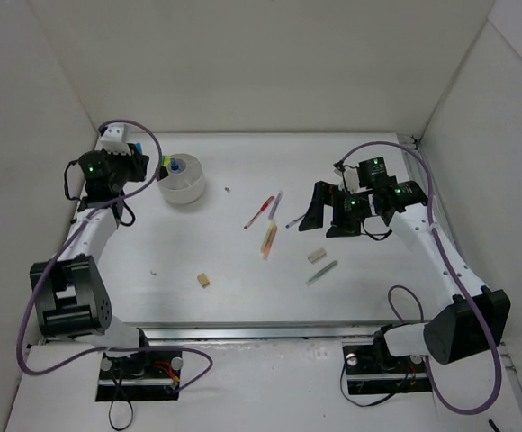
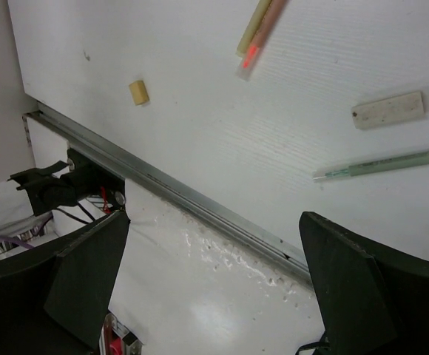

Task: Sort the stationery into containers
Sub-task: Place the pen in the storage box.

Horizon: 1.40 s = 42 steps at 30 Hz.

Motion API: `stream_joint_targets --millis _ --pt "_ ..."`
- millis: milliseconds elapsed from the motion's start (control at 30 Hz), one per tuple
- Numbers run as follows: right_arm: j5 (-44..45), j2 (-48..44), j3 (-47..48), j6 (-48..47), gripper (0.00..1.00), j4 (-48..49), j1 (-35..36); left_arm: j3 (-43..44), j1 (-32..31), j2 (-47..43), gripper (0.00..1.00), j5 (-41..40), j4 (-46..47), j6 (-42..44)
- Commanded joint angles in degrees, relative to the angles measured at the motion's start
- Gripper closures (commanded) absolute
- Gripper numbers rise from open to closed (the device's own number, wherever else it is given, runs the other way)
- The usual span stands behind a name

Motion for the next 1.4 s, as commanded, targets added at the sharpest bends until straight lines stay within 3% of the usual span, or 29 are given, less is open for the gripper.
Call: stream_joint_targets --millis 0,567,933,1367 --pt "-0.16 0.5 -0.2 -2.12 0.02 2.07 -1.46 7.23 0.67 5.69 1.0 10.31 7.9 -3.27" --pt "-1.48 0.06 -1.34 -4.06 0.02 2.77 -4.63 23.4 0.67 24.86 1.0 10.42 8.78 -2.56" --pt "-0.33 -0.82 -1.44 -4.58 0.02 2.86 -5.07 30.17 0.14 32.08 1.0 8.67 6.86 -3.01" --pt "-2.18 0.07 -1.17 -4.84 0.02 3.12 -5.16 25.26 0.14 32.88 1.0 7.7 8.51 -2.92"
